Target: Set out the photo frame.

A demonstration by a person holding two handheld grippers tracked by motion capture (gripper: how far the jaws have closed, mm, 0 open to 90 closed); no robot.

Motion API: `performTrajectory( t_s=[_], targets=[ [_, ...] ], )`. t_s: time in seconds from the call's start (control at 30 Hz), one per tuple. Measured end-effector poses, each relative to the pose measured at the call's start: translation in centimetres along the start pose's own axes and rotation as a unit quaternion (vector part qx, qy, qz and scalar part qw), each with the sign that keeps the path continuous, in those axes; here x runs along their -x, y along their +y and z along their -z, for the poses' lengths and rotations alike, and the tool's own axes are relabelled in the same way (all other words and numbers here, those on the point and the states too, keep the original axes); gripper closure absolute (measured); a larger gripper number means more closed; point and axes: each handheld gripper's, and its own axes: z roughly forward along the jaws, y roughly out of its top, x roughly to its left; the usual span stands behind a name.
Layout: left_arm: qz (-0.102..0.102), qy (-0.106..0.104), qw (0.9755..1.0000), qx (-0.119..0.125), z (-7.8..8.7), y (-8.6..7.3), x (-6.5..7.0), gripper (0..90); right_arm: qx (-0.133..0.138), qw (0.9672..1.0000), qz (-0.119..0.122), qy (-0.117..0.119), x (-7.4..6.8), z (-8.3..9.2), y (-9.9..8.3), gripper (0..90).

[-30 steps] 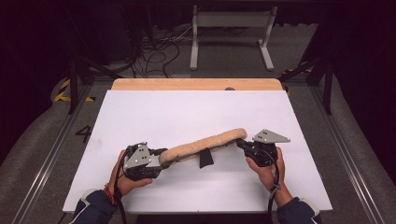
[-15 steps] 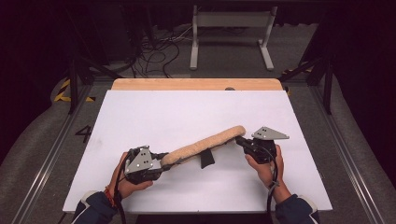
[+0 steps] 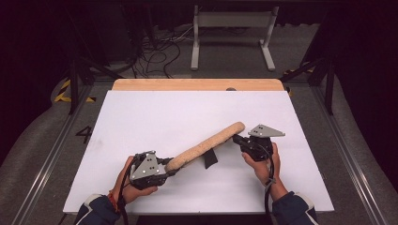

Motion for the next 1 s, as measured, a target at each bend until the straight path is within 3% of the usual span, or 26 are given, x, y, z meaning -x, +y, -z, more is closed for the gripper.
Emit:
performTrajectory(
  t_s=[0.27,1.0],
  targets=[
    [-0.007,-0.010,0.9999,0.000,-0.2,0.2,0.5,64.4,-0.001,0.9999,0.012,0.006,-0.7,-0.3,0.3,89.4],
    [-0.021,-0.029,0.9993,0.003,-1.6,1.4,2.2,63.0,-0.010,0.9998,0.006,0.015,-0.9,-1.8,1.0,88.6]
  ],
)
